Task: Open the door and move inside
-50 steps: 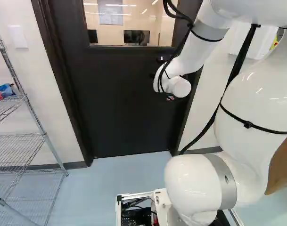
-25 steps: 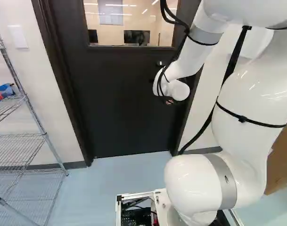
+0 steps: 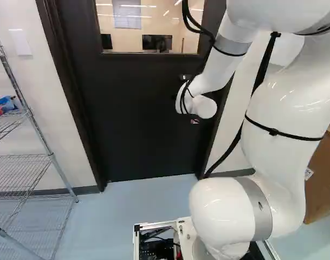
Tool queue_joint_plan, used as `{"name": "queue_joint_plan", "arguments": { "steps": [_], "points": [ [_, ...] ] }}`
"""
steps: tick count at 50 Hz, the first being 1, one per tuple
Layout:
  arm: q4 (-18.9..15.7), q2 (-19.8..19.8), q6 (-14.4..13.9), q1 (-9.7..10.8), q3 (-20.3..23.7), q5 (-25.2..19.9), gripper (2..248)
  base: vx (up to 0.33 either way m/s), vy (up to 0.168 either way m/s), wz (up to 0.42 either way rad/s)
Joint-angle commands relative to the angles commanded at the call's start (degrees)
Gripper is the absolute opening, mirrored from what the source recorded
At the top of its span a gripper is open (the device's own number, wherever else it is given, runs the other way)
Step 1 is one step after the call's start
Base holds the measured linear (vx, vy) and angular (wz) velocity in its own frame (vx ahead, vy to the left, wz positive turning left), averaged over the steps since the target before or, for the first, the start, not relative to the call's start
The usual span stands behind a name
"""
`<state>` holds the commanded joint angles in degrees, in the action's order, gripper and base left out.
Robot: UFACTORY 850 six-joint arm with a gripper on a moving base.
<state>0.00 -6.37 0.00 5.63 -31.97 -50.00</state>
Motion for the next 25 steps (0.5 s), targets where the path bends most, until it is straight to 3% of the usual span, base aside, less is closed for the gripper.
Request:
{"name": "queue_joint_plan", "arguments": {
  "steps": [25],
  "points": [
    [0.0,7.82,0.0,1.23,6.17,0.0,247,0.0,0.0,0.0]
  ]
}}
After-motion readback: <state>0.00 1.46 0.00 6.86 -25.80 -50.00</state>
